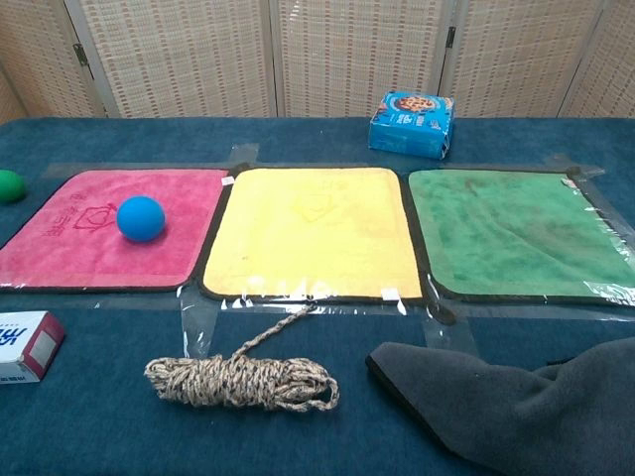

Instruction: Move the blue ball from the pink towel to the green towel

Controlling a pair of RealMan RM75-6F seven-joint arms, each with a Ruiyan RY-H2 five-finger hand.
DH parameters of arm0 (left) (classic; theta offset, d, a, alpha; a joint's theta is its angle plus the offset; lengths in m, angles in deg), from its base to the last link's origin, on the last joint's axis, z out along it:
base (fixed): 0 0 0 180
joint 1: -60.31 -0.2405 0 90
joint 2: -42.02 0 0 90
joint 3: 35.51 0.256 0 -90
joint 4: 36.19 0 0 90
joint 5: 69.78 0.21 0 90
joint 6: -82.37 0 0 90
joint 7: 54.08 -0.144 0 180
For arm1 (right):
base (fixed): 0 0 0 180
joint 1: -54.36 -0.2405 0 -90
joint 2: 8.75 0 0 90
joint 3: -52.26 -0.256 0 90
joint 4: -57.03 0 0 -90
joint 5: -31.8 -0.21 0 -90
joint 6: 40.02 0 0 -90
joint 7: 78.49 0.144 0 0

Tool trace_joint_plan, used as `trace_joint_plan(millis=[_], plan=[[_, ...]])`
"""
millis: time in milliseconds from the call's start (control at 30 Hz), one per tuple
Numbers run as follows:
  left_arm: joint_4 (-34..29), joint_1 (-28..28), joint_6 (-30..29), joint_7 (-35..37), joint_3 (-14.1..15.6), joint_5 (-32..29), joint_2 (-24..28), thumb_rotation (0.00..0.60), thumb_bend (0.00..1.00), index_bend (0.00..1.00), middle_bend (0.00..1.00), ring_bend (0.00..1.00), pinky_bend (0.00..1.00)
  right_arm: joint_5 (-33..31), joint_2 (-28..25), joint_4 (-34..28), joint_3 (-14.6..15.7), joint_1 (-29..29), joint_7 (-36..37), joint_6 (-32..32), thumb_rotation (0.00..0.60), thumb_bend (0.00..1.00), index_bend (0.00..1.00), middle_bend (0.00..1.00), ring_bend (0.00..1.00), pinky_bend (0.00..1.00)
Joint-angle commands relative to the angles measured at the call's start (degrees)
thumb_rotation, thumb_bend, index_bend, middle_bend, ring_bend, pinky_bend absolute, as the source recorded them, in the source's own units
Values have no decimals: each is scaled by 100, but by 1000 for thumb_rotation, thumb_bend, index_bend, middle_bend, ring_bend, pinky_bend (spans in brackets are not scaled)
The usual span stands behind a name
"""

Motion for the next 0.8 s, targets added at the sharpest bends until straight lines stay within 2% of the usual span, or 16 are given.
trace_joint_plan(millis=[33, 467, 800], plan=[[7, -16, -14, 8, 24, 16, -1, 600, 651, 236, 175, 111, 0, 32, -4, 1, 5, 10, 2, -25, 600, 84, 59, 32, 74, 0], [111, 57, -11, 176, 53, 274, 20, 600, 651, 245, 175, 127, 0, 134, -7, -22, -4, 43, -7, -137, 600, 84, 59, 32, 74, 0], [639, 732, 648, 477, -75, 687, -43, 600, 652, 258, 175, 138, 0, 222, -106, -97, -57, 12, -93, -211, 600, 85, 59, 32, 75, 0]])
